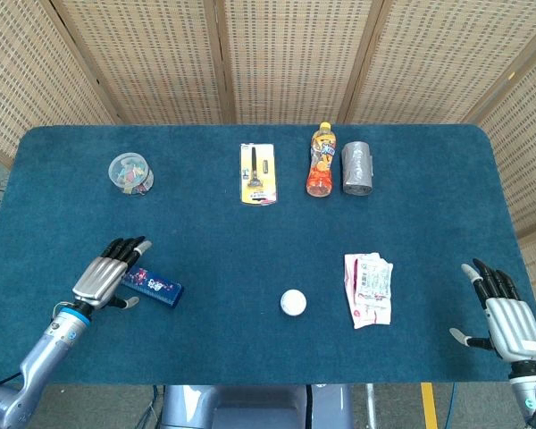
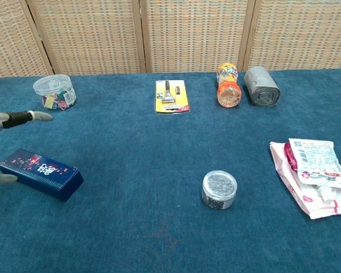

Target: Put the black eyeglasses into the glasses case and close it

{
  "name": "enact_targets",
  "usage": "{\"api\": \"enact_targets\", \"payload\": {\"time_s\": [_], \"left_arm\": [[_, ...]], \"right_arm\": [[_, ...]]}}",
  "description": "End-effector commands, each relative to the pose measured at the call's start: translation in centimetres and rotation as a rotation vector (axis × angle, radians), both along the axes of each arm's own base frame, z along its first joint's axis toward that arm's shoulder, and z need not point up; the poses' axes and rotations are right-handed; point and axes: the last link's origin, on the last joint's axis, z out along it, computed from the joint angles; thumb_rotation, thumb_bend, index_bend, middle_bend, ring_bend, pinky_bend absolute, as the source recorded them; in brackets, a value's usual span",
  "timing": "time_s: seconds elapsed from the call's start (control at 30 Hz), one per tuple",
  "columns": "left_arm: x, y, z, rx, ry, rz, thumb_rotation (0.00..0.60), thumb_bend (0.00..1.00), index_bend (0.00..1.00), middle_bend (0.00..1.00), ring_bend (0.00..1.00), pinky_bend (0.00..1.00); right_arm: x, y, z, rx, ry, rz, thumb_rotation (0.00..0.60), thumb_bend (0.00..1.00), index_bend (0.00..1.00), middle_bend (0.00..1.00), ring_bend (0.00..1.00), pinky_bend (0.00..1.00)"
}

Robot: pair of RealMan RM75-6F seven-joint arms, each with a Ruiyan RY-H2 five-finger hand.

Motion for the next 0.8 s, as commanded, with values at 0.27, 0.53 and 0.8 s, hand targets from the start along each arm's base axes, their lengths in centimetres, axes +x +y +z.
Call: {"api": "enact_targets", "payload": {"time_s": [0.27,0.53,0.8], "left_arm": [[-0.4,1.1,-2.5,-0.023,0.103,-0.013,0.6,0.04,0.0,0.0,0.0,0.01],[-0.3,1.6,-3.1,0.015,0.12,-0.023,0.6,0.1,0.07,0.24,0.21,0.17],[0.0,1.8,-3.1,0.054,0.119,-0.033,0.6,0.2,0.23,0.46,0.33,0.2]], "right_arm": [[0.0,-0.1,0.0,0.005,-0.001,-0.004,0.6,0.0,0.0,0.0,0.0,0.0],[0.0,-0.1,0.0,0.007,-0.004,-0.006,0.6,0.0,0.0,0.0,0.0,0.0],[0.0,-0.1,0.0,0.007,-0.004,-0.005,0.6,0.0,0.0,0.0,0.0,0.0]]}}
